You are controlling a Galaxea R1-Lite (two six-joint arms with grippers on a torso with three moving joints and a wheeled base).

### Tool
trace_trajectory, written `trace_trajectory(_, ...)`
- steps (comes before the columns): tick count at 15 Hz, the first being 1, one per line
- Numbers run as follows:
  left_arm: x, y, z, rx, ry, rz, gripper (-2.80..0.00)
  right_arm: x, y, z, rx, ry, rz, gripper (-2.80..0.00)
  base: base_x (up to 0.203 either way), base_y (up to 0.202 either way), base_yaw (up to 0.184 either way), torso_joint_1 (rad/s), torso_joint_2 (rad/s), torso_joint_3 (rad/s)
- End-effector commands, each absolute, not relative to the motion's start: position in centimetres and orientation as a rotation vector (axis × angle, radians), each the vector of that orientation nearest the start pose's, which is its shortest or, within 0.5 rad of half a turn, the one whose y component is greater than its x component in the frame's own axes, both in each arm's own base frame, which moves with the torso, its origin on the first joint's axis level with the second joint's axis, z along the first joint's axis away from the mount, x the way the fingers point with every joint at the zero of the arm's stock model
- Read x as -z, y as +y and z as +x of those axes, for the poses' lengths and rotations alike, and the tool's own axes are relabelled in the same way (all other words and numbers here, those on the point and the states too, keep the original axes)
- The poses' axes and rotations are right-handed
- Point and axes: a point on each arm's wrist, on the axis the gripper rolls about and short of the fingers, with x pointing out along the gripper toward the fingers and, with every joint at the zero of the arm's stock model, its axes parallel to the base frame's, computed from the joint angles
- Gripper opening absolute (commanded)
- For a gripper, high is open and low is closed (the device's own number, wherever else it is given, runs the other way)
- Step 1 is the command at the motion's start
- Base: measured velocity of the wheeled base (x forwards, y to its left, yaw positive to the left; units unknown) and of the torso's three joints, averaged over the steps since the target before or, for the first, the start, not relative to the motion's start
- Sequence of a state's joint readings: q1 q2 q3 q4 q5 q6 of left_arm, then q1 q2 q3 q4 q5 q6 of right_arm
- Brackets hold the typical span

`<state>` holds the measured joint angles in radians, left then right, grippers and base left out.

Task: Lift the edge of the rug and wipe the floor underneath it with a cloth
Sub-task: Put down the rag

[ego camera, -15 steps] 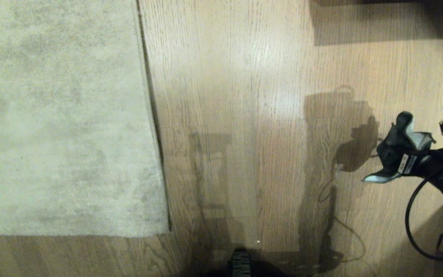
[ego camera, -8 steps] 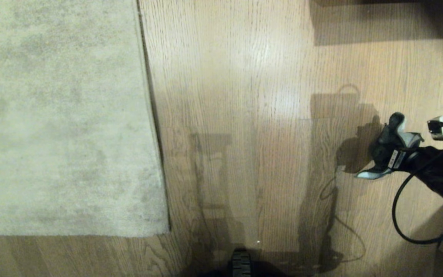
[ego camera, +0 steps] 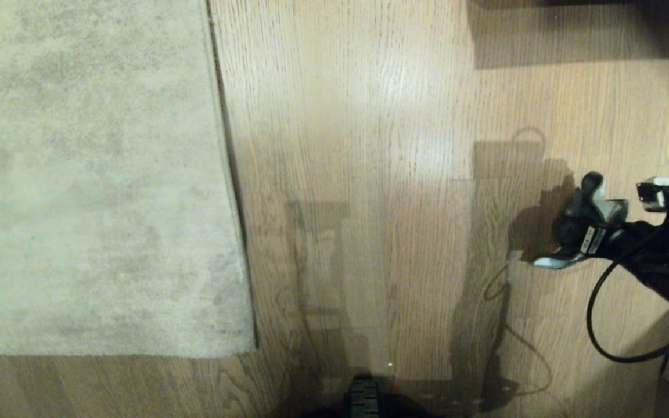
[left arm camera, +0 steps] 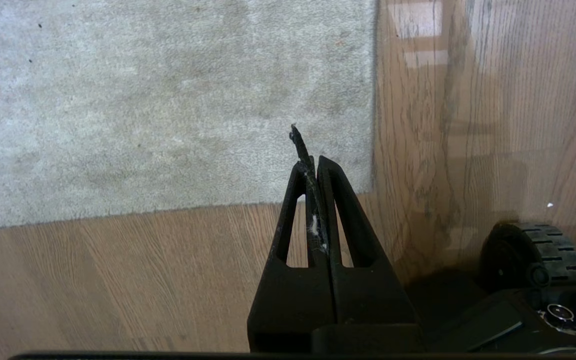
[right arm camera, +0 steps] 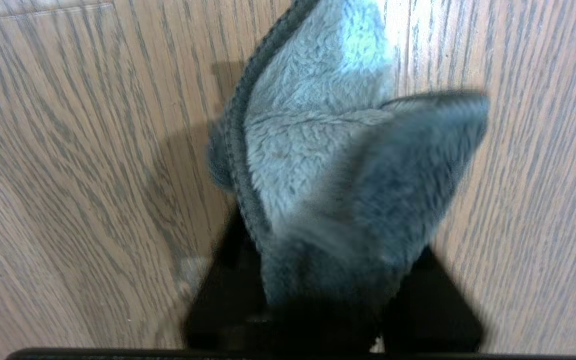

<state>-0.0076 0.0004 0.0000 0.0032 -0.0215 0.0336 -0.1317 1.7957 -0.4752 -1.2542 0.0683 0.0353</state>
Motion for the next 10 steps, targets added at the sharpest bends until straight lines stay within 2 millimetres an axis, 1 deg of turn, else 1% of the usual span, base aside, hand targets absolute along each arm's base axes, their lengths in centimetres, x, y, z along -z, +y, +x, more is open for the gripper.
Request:
trace_trajectory(1, -7.5, 0.0, -2.3, 0.029, 0.003, 0.034, -2.8, -13.6, -3.6, 28.3, 0.064, 0.056, 0.048, 0.0, 0.0, 0.0, 0.0, 0.0, 0.0, 0.0)
trace_trajectory(6, -7.5, 0.0, -2.3, 0.029, 0.003, 0.034, -2.8, -13.4, -3.6, 28.2, 0.064, 0.063, 0.054, 0.0, 0.0, 0.0, 0.0, 0.0, 0.0, 0.0)
trace_trajectory(10, -7.5, 0.0, -2.3, 0.029, 0.003, 0.034, -2.8, -12.8, -3.5, 27.3, 0.065, 0.08, 0.055, 0.0, 0.0, 0.0, 0.0, 0.0, 0.0, 0.0)
